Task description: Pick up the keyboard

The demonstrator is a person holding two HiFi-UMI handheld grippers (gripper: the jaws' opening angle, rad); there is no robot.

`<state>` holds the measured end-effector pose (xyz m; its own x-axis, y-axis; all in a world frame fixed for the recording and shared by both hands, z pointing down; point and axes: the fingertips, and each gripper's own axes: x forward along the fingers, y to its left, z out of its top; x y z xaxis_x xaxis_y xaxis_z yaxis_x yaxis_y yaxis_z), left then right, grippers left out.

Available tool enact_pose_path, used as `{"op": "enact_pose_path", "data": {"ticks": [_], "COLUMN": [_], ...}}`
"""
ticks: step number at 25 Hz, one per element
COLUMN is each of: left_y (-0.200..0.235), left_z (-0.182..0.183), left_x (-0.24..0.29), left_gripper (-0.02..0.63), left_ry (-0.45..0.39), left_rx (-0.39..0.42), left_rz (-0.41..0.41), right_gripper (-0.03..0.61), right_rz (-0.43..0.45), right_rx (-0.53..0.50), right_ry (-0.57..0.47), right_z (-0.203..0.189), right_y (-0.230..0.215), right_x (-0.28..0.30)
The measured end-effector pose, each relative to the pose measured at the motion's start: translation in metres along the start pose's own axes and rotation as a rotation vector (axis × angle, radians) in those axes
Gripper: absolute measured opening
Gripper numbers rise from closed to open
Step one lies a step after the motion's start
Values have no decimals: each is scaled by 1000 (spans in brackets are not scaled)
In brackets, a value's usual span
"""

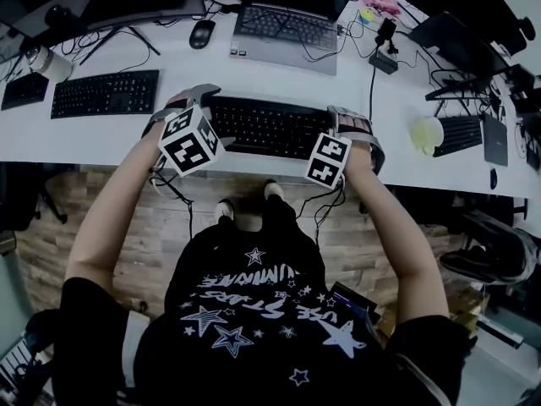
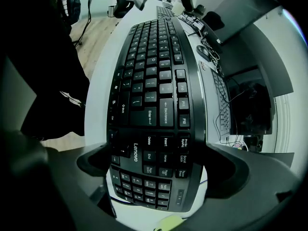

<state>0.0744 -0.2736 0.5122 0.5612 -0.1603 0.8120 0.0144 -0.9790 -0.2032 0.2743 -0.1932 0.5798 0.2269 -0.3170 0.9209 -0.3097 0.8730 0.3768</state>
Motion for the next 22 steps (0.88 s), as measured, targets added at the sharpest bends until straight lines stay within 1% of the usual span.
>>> {"op": "enact_pose_path", "data": {"ticks": [2,6,10,14,16,18,20,22], "left_y": [1,-8,-8,-18,-20,-23,-31,-39], "left_z": [4,8,10,24,21,17,16,16], "left_x": [7,22,38,50,55,59,61,65], "left_gripper": [436,436,435,434,434,434,434,433], "left_ry": [36,129,207,245,294,347,381,402], "left_rx": [43,128,211,287,295,278,263,261], "left_rz": [-40,-158,-242,-380,-418,-467,-538,-592], "right_gripper": [568,568,568,568,568,568,568,568], "right_rz": [-19,-53,-85,-109,-118,-126,-130,-134], "right_rx": [1,7,9,8,7,7,6,5], "right_ry": [5,9,11,4,1,0,-2,-7], "right_z": [-1,-2,-3,-3,-3,-3,-3,-3], "right_y": [0,1,2,2,3,3,2,2], "right_x": [-1,-4,-6,-8,-8,-8,-9,-10]}}
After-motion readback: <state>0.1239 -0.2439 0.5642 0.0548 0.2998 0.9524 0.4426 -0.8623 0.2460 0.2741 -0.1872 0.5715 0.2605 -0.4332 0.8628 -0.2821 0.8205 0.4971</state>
